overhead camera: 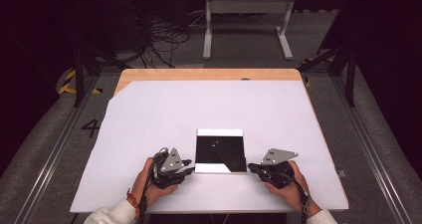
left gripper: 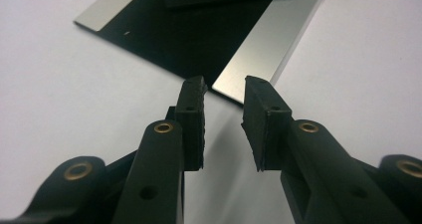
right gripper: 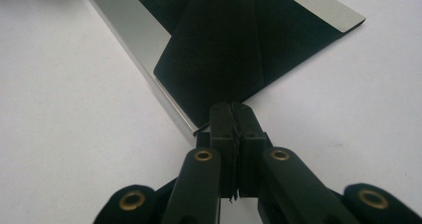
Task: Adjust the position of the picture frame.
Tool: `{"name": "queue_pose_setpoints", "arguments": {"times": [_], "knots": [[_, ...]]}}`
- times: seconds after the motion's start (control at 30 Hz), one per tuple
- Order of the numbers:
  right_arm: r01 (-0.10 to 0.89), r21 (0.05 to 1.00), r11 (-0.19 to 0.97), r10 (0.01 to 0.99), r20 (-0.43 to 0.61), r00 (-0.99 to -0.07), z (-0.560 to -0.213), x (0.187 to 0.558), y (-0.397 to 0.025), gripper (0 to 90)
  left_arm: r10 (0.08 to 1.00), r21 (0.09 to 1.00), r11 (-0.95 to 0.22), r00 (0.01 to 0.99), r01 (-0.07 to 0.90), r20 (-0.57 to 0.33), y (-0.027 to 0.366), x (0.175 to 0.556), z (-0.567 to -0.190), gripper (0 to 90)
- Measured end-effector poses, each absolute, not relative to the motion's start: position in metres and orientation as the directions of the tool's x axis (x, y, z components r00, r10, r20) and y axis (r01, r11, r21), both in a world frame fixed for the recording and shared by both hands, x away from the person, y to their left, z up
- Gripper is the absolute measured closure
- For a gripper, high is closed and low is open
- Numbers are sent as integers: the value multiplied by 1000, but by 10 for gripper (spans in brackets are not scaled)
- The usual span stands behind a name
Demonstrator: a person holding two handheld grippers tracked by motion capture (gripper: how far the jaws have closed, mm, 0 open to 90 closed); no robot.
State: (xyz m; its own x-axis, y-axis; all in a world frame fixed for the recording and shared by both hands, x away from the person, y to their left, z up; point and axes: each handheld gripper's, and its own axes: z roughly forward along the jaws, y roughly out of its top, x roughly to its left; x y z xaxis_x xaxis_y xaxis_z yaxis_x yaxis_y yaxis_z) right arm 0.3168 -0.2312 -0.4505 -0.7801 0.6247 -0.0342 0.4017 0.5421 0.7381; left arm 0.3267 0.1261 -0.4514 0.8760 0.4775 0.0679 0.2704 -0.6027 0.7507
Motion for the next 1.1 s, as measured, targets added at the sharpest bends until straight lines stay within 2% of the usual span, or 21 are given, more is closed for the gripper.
{"name": "queue_pose_setpoints", "arguments": {"times": [0.23,0.6,0.77,0.93,1.1], "knots": [[393,737,549,612,-34,-790,-444,316,-232,885,469,770,-584,881,257,61,153,315,-443,687],[396,725,564,598,-27,-801,-444,309,-237,880,520,776,-568,850,272,83,191,305,-447,619],[399,720,568,592,-21,-806,-444,305,-239,874,554,768,-573,826,287,104,200,298,-452,566],[400,719,568,593,-20,-805,-443,305,-239,863,605,778,-541,790,319,97,209,296,-453,472],[396,716,575,588,-25,-808,-443,305,-237,858,612,773,-547,784,323,105,211,293,-456,435]]}}
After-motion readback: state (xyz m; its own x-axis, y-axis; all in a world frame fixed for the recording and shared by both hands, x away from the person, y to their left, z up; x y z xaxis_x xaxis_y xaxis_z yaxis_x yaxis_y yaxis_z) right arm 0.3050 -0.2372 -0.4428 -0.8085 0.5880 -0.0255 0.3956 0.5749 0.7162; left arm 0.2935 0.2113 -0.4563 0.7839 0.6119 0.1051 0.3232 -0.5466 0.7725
